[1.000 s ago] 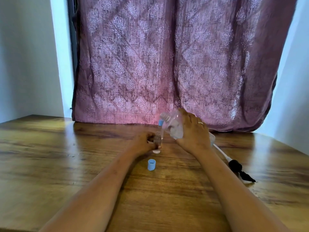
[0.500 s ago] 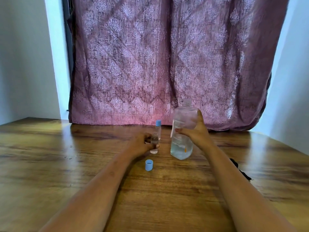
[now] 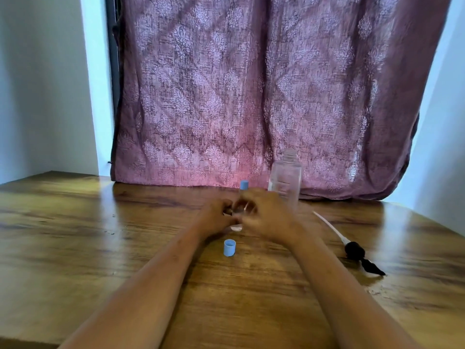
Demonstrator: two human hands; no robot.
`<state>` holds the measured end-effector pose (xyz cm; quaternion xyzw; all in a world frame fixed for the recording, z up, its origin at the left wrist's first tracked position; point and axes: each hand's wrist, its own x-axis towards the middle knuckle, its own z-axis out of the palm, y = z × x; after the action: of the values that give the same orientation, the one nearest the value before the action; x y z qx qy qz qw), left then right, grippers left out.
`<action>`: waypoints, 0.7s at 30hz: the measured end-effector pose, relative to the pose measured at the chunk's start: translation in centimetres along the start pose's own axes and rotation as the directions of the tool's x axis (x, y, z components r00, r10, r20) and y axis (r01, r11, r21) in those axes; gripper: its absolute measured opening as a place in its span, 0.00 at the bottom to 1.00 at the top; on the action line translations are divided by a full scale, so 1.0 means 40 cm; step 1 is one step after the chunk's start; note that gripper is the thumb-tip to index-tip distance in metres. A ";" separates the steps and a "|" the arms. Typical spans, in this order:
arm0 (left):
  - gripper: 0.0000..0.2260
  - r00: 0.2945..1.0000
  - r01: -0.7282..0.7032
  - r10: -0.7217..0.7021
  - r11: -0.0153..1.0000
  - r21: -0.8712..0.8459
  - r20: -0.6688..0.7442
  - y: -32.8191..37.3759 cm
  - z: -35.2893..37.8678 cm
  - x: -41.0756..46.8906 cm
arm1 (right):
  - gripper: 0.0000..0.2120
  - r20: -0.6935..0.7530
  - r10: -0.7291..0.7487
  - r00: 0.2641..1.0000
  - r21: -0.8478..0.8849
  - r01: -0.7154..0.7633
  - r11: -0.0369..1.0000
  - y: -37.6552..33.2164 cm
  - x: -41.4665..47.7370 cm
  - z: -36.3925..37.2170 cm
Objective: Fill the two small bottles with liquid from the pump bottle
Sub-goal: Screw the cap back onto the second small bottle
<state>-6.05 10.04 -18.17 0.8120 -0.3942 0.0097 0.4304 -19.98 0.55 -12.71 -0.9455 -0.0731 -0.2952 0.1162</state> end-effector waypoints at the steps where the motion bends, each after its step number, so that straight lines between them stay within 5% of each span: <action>1: 0.09 1.000 -0.012 0.012 1.000 0.024 0.004 0.001 -0.002 -0.001 | 0.06 0.165 -0.011 0.986 0.076 -0.001 0.997 -0.018 -0.002 0.017; 4: 0.10 0.999 0.021 -0.019 0.999 -0.040 0.041 0.000 -0.004 0.006 | 0.08 0.403 -0.100 0.910 0.019 0.101 0.995 -0.035 -0.014 0.071; 12: 0.11 0.997 0.039 -0.039 0.999 0.005 0.061 -0.001 -0.004 0.025 | 0.14 0.380 -0.059 0.923 -0.068 0.092 0.993 -0.028 -0.014 0.086; 21: 0.11 0.999 -0.010 0.011 1.000 -0.017 0.050 -0.013 -0.003 0.021 | 0.10 0.442 0.100 0.891 -0.046 -0.089 0.995 0.013 -0.011 0.081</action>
<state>-5.10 9.75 -18.17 0.8063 -0.4090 -0.0116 0.4271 -18.50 0.88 -15.64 -0.9917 -0.0482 -0.0666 0.0993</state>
